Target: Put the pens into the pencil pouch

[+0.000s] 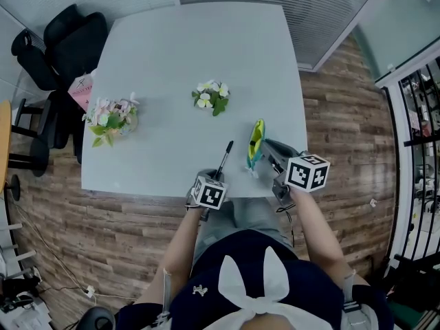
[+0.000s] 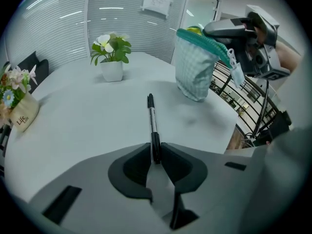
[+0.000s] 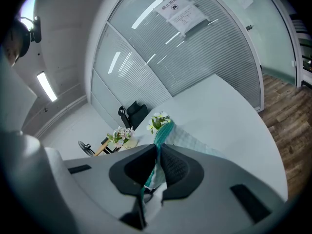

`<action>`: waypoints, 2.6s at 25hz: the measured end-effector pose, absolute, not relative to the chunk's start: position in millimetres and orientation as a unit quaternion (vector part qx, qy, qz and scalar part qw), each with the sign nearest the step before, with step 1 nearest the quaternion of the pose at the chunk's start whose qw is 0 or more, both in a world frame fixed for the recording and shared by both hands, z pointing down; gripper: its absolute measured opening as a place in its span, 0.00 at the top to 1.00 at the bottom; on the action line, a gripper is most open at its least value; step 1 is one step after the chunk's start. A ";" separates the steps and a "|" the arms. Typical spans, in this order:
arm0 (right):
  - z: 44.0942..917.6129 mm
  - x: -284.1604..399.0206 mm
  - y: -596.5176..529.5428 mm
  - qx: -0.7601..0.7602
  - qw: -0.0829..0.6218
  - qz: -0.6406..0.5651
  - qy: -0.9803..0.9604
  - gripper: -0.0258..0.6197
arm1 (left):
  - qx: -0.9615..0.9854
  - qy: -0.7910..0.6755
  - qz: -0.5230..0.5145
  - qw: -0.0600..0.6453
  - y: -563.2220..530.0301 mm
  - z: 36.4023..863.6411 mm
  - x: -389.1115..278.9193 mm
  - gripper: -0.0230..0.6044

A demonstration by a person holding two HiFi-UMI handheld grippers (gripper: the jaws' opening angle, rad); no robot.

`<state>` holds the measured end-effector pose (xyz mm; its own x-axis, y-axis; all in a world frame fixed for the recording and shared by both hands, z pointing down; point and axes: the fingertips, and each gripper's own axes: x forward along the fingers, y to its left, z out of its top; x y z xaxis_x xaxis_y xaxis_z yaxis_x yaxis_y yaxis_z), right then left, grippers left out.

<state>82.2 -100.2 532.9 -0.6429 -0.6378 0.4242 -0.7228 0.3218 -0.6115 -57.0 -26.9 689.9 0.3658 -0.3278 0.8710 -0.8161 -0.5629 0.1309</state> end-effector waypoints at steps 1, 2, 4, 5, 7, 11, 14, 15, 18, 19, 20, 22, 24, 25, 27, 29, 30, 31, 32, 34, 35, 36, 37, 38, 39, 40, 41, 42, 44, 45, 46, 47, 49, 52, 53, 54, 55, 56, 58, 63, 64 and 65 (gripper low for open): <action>532.7 82.4 -100.1 0.419 0.052 0.405 -0.811 0.90 | 0.775 -0.369 0.427 0.286 -27.0 689.7 -57.2 0.85; 532.6 82.5 -100.0 0.419 0.051 0.405 -0.811 0.90 | 0.775 -0.368 0.427 0.286 -27.2 689.3 -57.5 0.85; 532.6 82.9 -99.9 0.419 0.050 0.405 -0.811 0.90 | 0.777 -0.367 0.427 0.283 -27.8 686.9 -58.0 0.86; 532.7 83.1 -99.9 0.419 0.049 0.405 -0.811 0.90 | 0.777 -0.367 0.426 0.282 -28.3 685.1 -58.4 0.86; 533.1 83.7 -99.5 0.419 0.049 0.405 -0.811 0.90 | 0.779 -0.369 0.423 0.280 -29.7 680.9 -59.1 0.86; 533.4 84.7 -98.8 0.420 0.049 0.405 -0.811 0.90 | 0.784 -0.376 0.410 0.277 -36.4 670.1 -60.8 0.86; 532.9 84.6 -99.1 0.420 0.049 0.404 -0.811 0.90 | 0.787 -0.382 0.400 0.273 -42.5 659.9 -63.1 0.86; 532.5 84.4 -99.2 0.420 0.049 0.404 -0.811 0.90 | 0.789 -0.384 0.397 0.271 -44.4 656.1 -63.6 0.86; 532.7 84.1 -98.8 0.420 0.049 0.404 -0.811 0.90 | 0.794 -0.385 0.390 0.263 -48.7 645.4 -63.3 0.86; 533.1 83.9 -98.6 0.420 0.049 0.404 -0.811 0.90 | 0.796 -0.386 0.386 0.261 -50.2 641.5 -62.5 0.86; 533.4 83.5 -98.6 0.420 0.050 0.404 -0.811 0.90 | 0.798 -0.387 0.382 0.259 -52.1 637.2 -61.6 0.86; 533.5 83.2 -98.7 0.420 0.051 0.403 -0.811 0.90 | 0.803 -0.391 0.370 0.257 -56.3 627.4 -59.1 0.86; 533.3 83.3 -99.2 0.420 0.051 0.403 -0.811 0.90 | 0.808 -0.394 0.356 0.257 -60.6 617.8 -55.1 0.86; 533.2 83.3 -99.6 0.420 0.050 0.403 -0.811 0.90 | 0.810 -0.394 0.349 0.257 -62.7 613.6 -53.2 0.86; 533.4 83.0 -100.2 0.420 0.049 0.403 -0.811 0.90 | 0.816 -0.397 0.339 0.249 -68.2 604.0 -50.4 0.86; 534.0 82.9 -100.4 0.420 0.049 0.404 -0.811 0.90 | 0.820 -0.403 0.329 0.238 -73.5 593.0 -48.9 0.86; 534.3 83.0 -100.5 0.420 0.048 0.405 -0.811 0.90 | 0.822 -0.405 0.323 0.236 -75.7 587.8 -48.0 0.87; 534.5 83.1 -100.9 0.420 0.047 0.406 -0.810 0.90 | 0.823 -0.407 0.318 0.235 -77.8 583.1 -47.0 0.87; 534.7 83.0 -101.3 0.420 0.046 0.407 -0.810 0.90 | 0.825 -0.408 0.312 0.235 -80.2 578.9 -46.2 0.87; 534.9 82.1 -101.7 0.418 0.046 0.408 -0.810 0.90 | 0.828 -0.411 0.303 0.232 -86.0 571.2 -45.4 0.87; 534.9 81.4 -101.4 0.418 0.046 0.408 -0.810 0.90 | 0.829 -0.412 0.300 0.231 -88.7 567.4 -45.1 0.87; 534.8 80.8 -101.1 0.417 0.046 0.409 -0.811 0.90 | 0.830 -0.413 0.297 0.229 -91.2 563.7 -45.0 0.87; 534.7 80.5 -101.0 0.416 0.046 0.409 -0.811 0.90 | 0.831 -0.415 0.294 0.227 -93.6 560.1 -45.0 0.87; 534.5 80.2 -101.0 0.415 0.046 0.410 -0.811 0.90 | 0.831 -0.417 0.291 0.225 -96.1 556.7 -45.4 0.87; 534.4 80.0 -101.2 0.415 0.046 0.410 -0.811 0.90 | 0.831 -0.419 0.289 0.223 -98.4 553.4 -46.1 0.87; 534.3 79.8 -101.5 0.414 0.045 0.410 -0.811 0.90 | 0.832 -0.421 0.286 0.222 -100.6 550.2 -46.9 0.87; 534.3 79.7 -101.8 0.413 0.045 0.411 -0.812 0.90 | 0.832 -0.423 0.283 0.220 -102.5 547.0 -47.8 0.87; 534.4 79.7 -102.1 0.412 0.044 0.411 -0.812 0.90 | 0.833 -0.425 0.279 0.219 -104.3 544.1 -48.6 0.87; 534.0 80.4 -101.9 0.411 0.043 0.411 -0.813 0.90 | 0.834 -0.428 0.273 0.218 -106.9 538.9 -49.6 0.87; 533.9 81.1 -101.2 0.411 0.043 0.411 -0.813 0.90 | 0.834 -0.429 0.271 0.217 -107.6 537.1 -49.9 0.87; 533.9 81.8 -100.5 0.411 0.044 0.411 -0.813 0.90 | 0.834 -0.430 0.270 0.216 -108.2 535.7 -50.2 0.87; 534.1 82.4 -99.8 0.411 0.043 0.412 -0.812 0.90 | 0.834 -0.431 0.269 0.215 -108.8 534.6 -50.8 0.87; 534.3 82.9 -99.1 0.410 0.042 0.414 -0.812 0.90 | 0.833 -0.433 0.269 0.213 -110.2 532.5 -52.6 0.87; 534.1 82.6 -99.0 0.409 0.039 0.418 -0.810 0.90 | 0.832 -0.435 0.268 0.214 -112.0 530.5 -55.6 0.87; 533.8 82.2 -99.1 0.409 0.039 0.418 -0.810 0.90 | 0.832 -0.436 0.267 0.214 -112.3 529.9 -56.5 0.87; 533.5 81.8 -99.2 0.409 0.039 0.417 -0.811 0.90 | 0.832 -0.436 0.267 0.214 -112.5 529.2 -57.2 0.87; 533.4 81.5 -99.1 0.409 0.039 0.417 -0.811 0.90 | 0.833 -0.437 0.266 0.214 -112.7 528.1 -57.6 0.87; 533.4 81.5 -99.1 0.409 0.040 0.416 -0.811 0.90 | 0.833 -0.437 0.264 0.213 -112.9 526.8 -57.6 0.87; 533.7 81.4 -98.8 0.409 0.039 0.416 -0.811 0.90 | 0.835 -0.437 0.259 0.212 -113.5 523.6 -57.3 0.87; 533.8 81.3 -99.1 0.409 0.039 0.416 -0.811 0.90 | 0.841 -0.436 0.241 0.211 -118.6 509.1 -57.4 0.87; 533.6 81.4 -99.3 0.410 0.039 0.416 -0.811 0.90 | 0.843 -0.436 0.237 0.209 -120.0 504.4 -57.5 0.87; 533.5 81.6 -99.3 0.410 0.039 0.416 -0.810 0.90 | 0.845 -0.436 0.233 0.206 -121.3 499.2 -57.3 0.87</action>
<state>81.6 -99.3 533.5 -0.6600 -0.6332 0.4043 -0.6975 0.3165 -0.6429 -57.3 -121.3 499.2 0.5117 -0.6406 0.5725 -0.8323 -0.5350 0.1451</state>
